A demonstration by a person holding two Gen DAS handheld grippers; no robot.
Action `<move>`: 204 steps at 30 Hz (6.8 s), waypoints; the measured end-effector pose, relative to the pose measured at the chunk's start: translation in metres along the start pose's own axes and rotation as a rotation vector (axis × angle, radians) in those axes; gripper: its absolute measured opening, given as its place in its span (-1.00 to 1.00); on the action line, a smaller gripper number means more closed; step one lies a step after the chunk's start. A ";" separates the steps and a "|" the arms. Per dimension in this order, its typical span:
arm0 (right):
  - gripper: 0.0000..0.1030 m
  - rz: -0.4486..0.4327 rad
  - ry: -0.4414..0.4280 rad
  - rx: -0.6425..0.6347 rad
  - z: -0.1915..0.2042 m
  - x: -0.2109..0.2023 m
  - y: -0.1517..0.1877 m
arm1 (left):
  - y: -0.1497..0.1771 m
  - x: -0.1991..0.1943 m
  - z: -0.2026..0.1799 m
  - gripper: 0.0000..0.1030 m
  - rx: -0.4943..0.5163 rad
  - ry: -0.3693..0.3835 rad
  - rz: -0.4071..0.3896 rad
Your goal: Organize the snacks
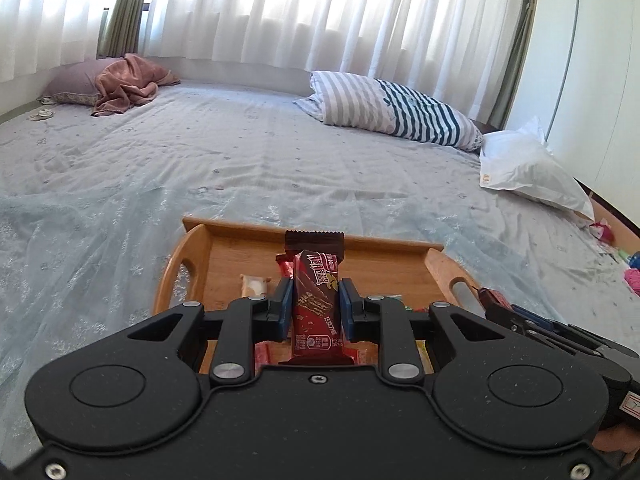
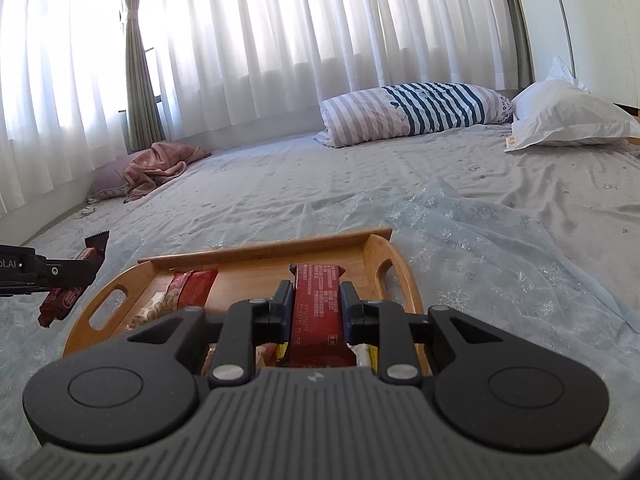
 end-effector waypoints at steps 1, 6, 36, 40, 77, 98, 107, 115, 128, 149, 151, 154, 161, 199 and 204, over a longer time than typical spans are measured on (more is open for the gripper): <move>-0.46 0.007 -0.003 0.001 -0.001 0.007 -0.003 | -0.003 0.007 -0.003 -0.56 0.001 0.005 0.008; -0.46 0.054 -0.025 0.007 -0.008 0.046 -0.018 | -0.012 0.054 -0.017 -0.56 0.003 0.005 0.052; -0.45 0.208 0.023 0.021 -0.017 0.149 -0.012 | 0.008 0.176 -0.037 -0.56 0.052 -0.077 0.178; -0.39 0.205 0.022 0.017 -0.017 0.149 -0.012 | 0.009 0.177 -0.040 -0.55 0.070 -0.089 0.179; 0.73 0.003 -0.080 -0.172 0.029 0.006 0.002 | 0.036 0.002 -0.029 0.76 0.102 -0.106 0.054; 0.76 0.027 -0.133 -0.263 0.052 -0.033 0.057 | 0.095 -0.039 0.000 0.87 0.067 -0.161 0.079; 0.76 0.063 -0.184 -0.283 0.058 -0.042 0.074 | 0.114 -0.052 0.014 0.86 0.059 -0.200 0.075; 0.76 0.094 -0.237 -0.342 0.077 -0.043 0.093 | 0.126 -0.053 0.027 0.61 0.032 -0.220 0.096; 0.47 0.119 -0.245 -0.376 0.098 -0.034 0.102 | 0.125 -0.022 0.038 0.19 0.012 -0.220 0.141; 0.01 0.106 -0.229 -0.325 0.095 -0.040 0.101 | 0.118 -0.034 0.026 -0.13 0.045 -0.221 0.113; 0.01 0.104 -0.222 -0.319 0.093 -0.042 0.100 | 0.116 -0.037 0.024 -0.13 0.048 -0.218 0.108; 0.00 0.101 -0.214 -0.309 0.089 -0.044 0.099 | 0.116 -0.041 0.022 -0.13 0.052 -0.213 0.101; -0.01 0.088 -0.185 -0.295 0.083 -0.052 0.097 | 0.112 -0.048 0.015 -0.13 0.069 -0.196 0.087; -0.05 -0.059 -0.086 -0.231 0.061 -0.060 0.051 | 0.064 -0.034 -0.021 -0.15 0.137 -0.073 0.026; -0.05 -0.069 -0.079 -0.235 0.061 -0.053 0.045 | 0.054 -0.027 -0.023 -0.15 0.139 -0.066 0.022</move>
Point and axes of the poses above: each gripper's, at about its wrist camera, not at the fingertips, and x roughly the way its jaws point, z to its left, y to its underside, the point moved 1 cm from there along x, roughly the way its jaws point
